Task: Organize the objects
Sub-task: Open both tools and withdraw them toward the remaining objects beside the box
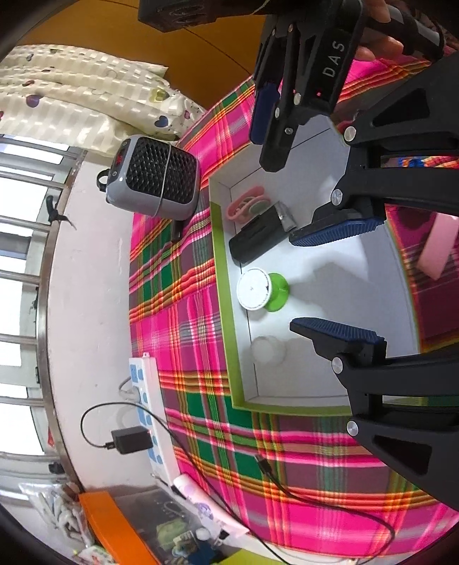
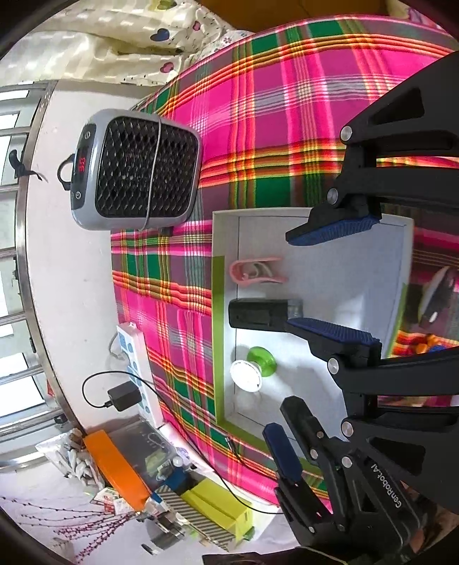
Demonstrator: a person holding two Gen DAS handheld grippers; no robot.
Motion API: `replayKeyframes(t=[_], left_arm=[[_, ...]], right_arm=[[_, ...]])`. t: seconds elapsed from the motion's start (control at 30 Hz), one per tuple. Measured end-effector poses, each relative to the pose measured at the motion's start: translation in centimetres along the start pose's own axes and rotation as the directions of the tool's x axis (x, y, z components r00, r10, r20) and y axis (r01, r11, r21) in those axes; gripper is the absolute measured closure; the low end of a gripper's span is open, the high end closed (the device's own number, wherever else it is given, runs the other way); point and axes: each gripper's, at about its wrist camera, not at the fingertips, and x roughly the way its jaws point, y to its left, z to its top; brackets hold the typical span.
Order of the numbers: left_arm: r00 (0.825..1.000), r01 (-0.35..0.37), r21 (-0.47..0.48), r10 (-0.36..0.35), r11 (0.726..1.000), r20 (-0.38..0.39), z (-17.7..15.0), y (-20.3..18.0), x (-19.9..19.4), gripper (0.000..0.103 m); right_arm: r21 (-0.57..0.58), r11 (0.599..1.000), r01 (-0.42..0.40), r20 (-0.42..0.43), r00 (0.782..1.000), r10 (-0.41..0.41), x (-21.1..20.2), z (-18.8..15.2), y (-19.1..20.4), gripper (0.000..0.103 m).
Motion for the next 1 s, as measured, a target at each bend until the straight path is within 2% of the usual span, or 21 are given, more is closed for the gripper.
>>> replayKeyframes(t=[0.13,0.23,0.3,0.4,0.6,0.67,0.73,0.83,1.0], left_arm=[[1.000,-0.006,0.004,0.006,1.000,0.016,-0.6,0.0,-1.1,0.063],[1.000,-0.005,-0.003,0.005,1.000,0.029,-1.2,0.1,-2.0,0.062],[1.000,-0.007,-0.008,0.007,1.000,0.028,-1.6,0.2,-2.3,0.062],[1.000,-0.012,-0.017,0.013,1.000,0.028,-1.9,0.5,-2.7,0.062],[1.000,-0.016,-0.051,0.018,0.999,0.023,-2.5,1.4,-2.7,0.062],[1.000,-0.015,-0.054,0.016,0.998,0.019,-2.8,1.5,-2.7,0.062],[1.000,-0.012,-0.056,0.013,0.998,0.016,-3.1,1.6,-2.7,0.062],[1.000,-0.007,-0.055,0.007,0.998,0.012,-3.4,1.6,-2.7,0.062],[1.000,0.000,-0.057,0.000,0.998,0.010,-4.0,1.6,-2.8,0.062]], right_arm=[[0.000,1.000,-0.001,0.019,1.000,0.001,-0.9,-0.5,0.2,0.059],[0.018,1.000,-0.022,0.073,0.997,0.020,-2.1,-0.8,-0.1,0.059],[0.057,0.997,-0.049,0.084,0.995,0.045,-2.7,-0.6,-0.3,0.059],[0.052,0.997,-0.063,0.114,0.992,0.057,-3.7,0.0,0.1,0.059],[0.035,0.995,-0.095,0.220,0.972,0.085,-6.4,1.1,0.9,0.059],[0.034,0.997,-0.074,0.210,0.976,0.065,-6.4,1.1,1.1,0.059],[0.024,0.999,-0.036,0.162,0.986,0.031,-5.4,0.7,1.3,0.059],[-0.009,0.999,-0.037,0.117,0.992,0.038,-4.3,-0.8,1.6,0.059],[0.000,0.999,-0.035,0.101,0.994,0.035,-3.8,-2.6,1.2,0.059]])
